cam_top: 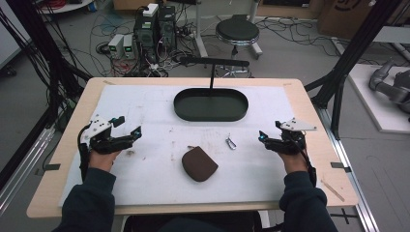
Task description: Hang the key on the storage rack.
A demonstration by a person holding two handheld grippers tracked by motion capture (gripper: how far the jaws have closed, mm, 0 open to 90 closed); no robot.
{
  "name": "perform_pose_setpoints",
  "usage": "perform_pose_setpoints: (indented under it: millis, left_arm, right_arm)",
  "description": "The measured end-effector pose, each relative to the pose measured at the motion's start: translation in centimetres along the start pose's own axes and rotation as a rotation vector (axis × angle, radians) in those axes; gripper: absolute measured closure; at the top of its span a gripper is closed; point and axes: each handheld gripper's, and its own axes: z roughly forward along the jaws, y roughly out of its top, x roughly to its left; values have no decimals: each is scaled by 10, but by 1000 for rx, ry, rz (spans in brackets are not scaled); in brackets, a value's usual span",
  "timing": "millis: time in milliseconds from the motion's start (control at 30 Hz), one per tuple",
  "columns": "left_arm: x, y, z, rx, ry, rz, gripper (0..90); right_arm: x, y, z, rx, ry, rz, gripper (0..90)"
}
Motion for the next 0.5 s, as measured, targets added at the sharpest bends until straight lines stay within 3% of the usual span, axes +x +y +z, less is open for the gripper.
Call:
perform_pose_setpoints:
  millis: [500]
  left_arm:
    - [1, -1, 0, -1, 3, -7, 201]
  right_arm:
    - [1, 0, -1, -10, 5, 11, 256]
